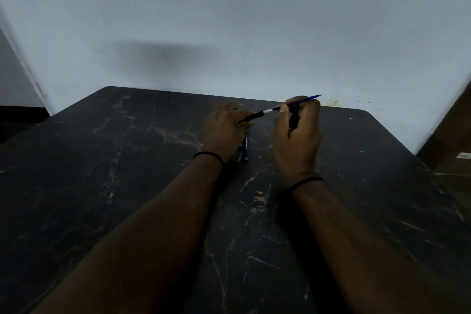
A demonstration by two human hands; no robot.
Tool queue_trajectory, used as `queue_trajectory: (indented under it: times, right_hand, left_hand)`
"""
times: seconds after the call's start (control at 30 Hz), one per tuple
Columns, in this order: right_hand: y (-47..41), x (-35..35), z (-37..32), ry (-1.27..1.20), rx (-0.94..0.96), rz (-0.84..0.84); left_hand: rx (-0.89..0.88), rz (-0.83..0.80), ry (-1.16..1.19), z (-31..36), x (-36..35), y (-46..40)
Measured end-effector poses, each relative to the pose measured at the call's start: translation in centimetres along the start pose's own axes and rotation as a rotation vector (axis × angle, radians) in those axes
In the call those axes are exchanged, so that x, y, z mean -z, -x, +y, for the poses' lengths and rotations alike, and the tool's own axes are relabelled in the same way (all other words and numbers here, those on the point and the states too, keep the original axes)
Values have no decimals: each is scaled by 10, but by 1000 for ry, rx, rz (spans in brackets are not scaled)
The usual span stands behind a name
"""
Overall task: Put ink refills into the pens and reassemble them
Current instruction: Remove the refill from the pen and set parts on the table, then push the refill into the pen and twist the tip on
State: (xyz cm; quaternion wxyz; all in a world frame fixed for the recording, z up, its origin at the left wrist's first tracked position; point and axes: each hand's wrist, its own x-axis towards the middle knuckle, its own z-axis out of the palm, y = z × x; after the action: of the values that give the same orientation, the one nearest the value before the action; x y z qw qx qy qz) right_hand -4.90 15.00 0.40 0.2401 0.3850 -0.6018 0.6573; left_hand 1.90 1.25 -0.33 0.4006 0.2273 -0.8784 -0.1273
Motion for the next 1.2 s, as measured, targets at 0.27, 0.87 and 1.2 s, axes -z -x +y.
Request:
queue_trajectory:
  times: [0.27, 0.87, 1.2]
  right_hand:
    - [2, -4, 10, 93, -25, -121]
    - [5, -3, 20, 113, -147, -181]
    - [7, -4, 20, 114, -115, -177]
  left_hand:
    - [-77, 4, 65, 2, -8, -2]
    - [481, 235, 125, -30, 20, 2]
    - [243, -174, -13, -23, 8, 1]
